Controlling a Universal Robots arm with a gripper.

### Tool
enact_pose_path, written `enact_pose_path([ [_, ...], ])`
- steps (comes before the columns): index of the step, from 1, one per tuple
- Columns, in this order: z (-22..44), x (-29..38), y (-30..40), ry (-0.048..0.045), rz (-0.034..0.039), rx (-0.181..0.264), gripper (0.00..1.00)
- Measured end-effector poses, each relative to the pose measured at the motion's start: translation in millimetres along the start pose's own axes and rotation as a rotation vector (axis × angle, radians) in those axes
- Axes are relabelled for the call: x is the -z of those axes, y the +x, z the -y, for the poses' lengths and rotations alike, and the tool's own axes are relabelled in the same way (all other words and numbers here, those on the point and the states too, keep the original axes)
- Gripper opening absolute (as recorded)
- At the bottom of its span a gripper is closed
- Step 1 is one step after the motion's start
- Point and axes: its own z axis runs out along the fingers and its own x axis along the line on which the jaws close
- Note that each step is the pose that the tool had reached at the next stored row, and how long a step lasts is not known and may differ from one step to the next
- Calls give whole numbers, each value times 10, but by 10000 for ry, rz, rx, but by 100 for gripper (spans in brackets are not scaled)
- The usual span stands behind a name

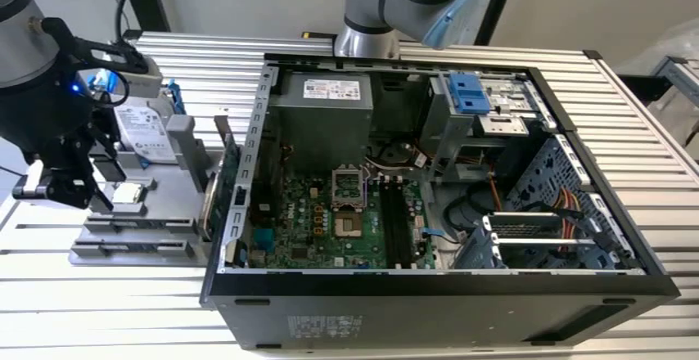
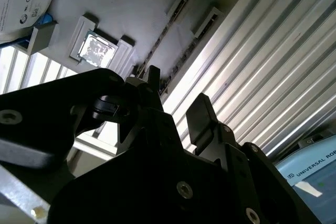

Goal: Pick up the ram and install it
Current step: 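Pick up the ram and move it above insertion slot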

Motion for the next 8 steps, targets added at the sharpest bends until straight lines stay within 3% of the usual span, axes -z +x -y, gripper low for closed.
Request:
enact_pose_path([
  [8,0,-63,4,-6,1,-79,100],
])
